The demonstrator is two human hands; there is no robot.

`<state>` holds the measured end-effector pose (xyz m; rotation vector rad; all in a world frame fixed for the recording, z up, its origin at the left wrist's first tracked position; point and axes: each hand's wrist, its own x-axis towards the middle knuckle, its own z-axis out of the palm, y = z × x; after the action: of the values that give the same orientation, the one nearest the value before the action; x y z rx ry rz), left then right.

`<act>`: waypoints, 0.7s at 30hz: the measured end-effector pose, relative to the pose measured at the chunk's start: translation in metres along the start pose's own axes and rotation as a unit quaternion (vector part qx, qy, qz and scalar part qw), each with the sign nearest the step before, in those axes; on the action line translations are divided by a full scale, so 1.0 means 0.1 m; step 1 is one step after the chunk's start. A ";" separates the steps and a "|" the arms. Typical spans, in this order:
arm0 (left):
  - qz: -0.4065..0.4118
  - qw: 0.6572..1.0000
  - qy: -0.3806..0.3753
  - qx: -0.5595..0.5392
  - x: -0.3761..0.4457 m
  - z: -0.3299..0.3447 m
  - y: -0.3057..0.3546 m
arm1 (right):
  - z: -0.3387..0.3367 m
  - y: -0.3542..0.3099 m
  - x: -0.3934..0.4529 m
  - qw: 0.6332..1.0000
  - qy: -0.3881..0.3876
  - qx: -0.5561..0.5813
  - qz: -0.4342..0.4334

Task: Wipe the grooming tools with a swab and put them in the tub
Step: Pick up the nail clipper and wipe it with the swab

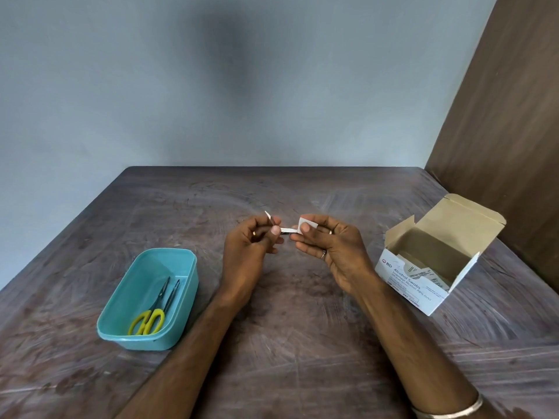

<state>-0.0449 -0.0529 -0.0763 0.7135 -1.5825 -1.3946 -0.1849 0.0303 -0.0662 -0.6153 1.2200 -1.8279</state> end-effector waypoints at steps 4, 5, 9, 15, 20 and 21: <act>-0.115 0.985 -0.047 -0.119 0.00 -0.03 0.08 | 0.02 -0.02 -0.03 0.998 0.005 -0.021 -0.059; -0.141 0.978 -0.061 -0.141 0.00 -0.04 0.10 | 0.03 -0.03 -0.03 0.997 0.005 -0.022 -0.072; -0.217 0.950 -0.092 -0.207 0.00 -0.03 0.15 | 0.02 -0.04 -0.03 0.994 0.013 -0.021 -0.106; -0.304 0.907 -0.166 -0.238 -0.01 -0.02 0.17 | 0.04 0.01 -0.01 0.993 0.040 0.006 -0.115; -0.322 0.893 -0.196 -0.247 -0.01 -0.03 0.16 | 0.03 0.01 -0.01 0.994 0.027 0.000 -0.109; -0.322 0.893 -0.196 -0.246 -0.01 -0.03 0.16 | 0.03 0.01 -0.02 0.994 0.023 -0.001 -0.107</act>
<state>-0.0395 -0.0502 -0.0609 0.6951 -1.2146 -2.4517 -0.1813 0.0300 -0.0655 -0.7315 1.2245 -2.0275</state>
